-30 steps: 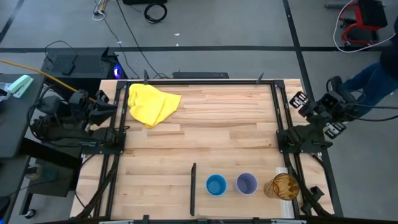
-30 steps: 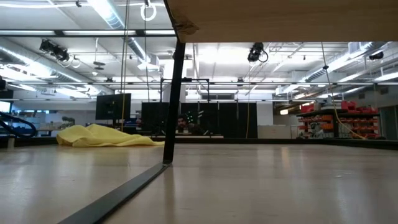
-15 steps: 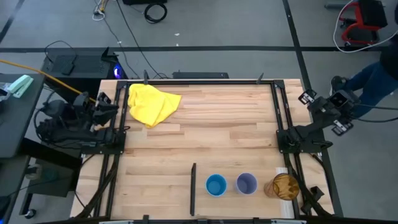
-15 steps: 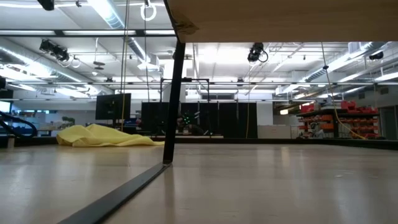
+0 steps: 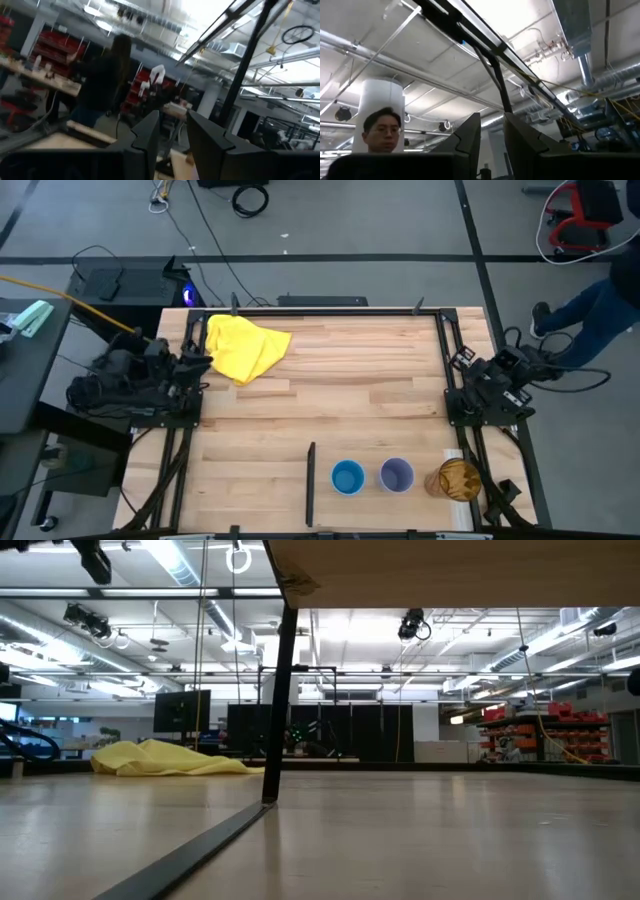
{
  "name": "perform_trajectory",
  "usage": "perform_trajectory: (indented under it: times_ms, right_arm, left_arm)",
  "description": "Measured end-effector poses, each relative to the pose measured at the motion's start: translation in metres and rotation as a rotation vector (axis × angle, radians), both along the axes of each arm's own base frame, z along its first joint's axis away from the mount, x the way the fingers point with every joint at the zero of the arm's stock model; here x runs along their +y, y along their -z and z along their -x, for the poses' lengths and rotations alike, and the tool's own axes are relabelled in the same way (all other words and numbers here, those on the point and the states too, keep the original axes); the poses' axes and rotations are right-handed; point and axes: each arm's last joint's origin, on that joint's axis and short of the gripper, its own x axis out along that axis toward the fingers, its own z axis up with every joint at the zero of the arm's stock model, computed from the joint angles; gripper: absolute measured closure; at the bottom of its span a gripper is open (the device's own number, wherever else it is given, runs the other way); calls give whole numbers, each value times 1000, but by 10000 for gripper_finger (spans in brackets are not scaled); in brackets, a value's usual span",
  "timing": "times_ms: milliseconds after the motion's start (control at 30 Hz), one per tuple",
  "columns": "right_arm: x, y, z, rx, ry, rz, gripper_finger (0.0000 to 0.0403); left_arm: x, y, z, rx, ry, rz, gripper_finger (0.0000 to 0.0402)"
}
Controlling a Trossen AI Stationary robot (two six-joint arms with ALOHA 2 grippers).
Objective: Stack small to large cups/mugs on shelf
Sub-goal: Return to Home Position
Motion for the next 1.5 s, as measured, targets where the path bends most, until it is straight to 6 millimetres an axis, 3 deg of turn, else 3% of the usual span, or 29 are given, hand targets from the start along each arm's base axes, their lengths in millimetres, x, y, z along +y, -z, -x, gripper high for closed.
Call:
perform_trajectory:
  times_ms: [400, 600, 1100, 1500]
  right_arm:
    - [4, 34, -10, -27, -37, -59, 312]
    - [4, 39, -12, 5, -76, -88, 312]
    - [6, 46, -19, 101, -70, -75, 312]
    - [13, 73, -35, 397, -22, 72, 312]
  left_arm:
    - [-2, 54, -30, -40, 36, 82, 294]
    - [-2, 72, -37, -15, 49, 118, 294]
    - [-2, 82, -40, 43, 45, 115, 294]
    - [-2, 102, -44, 276, 4, -6, 294]
